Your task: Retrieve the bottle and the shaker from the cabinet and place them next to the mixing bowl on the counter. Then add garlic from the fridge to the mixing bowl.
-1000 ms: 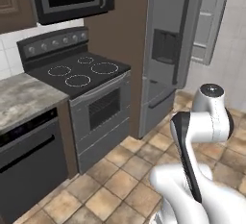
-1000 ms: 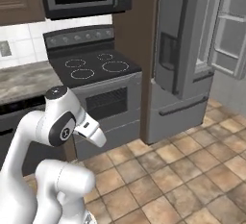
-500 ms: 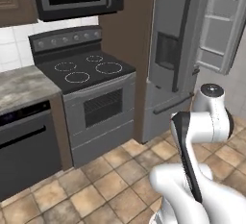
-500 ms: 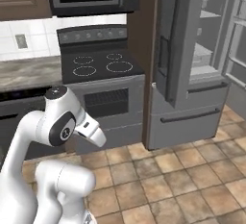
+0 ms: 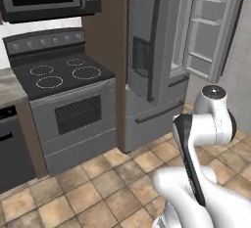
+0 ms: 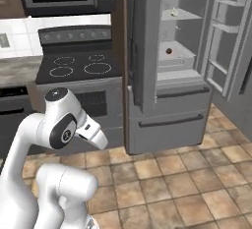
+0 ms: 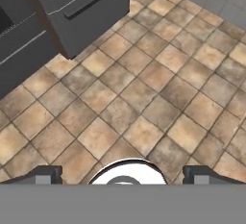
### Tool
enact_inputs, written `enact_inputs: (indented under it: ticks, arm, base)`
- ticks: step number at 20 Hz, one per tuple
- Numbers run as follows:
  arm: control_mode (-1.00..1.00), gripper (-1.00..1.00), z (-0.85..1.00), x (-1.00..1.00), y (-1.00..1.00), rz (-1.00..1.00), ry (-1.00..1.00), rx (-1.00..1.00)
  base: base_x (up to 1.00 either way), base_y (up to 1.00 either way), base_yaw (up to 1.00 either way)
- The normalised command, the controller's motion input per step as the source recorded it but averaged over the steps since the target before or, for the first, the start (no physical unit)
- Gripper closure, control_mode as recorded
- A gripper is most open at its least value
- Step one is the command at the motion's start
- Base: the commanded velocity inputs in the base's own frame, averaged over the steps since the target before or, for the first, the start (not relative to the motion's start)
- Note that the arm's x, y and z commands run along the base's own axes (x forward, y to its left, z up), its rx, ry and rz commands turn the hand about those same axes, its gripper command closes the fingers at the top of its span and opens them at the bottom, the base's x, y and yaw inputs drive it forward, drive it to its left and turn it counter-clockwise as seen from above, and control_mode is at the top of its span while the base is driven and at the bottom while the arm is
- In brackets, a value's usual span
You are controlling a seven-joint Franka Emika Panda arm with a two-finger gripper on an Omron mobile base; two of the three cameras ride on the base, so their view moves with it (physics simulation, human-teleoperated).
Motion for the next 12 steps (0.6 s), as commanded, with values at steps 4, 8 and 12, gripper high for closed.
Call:
enact_inputs:
  ticks: [4,8,12]
  arm:
    - [1.00,-1.00,0.00,0.00,0.00,0.00,0.00,0.00]
    - [1.00,-1.00,0.00,0.00,0.00,0.00,0.00,0.00]
    - [1.00,-1.00,0.00,0.00,0.00,0.00,0.00,0.00]
  base:
    - [0.19,-1.00,0.20]
    - [0.28,-1.00,0.26]
    - [0.02,-1.00,0.31]
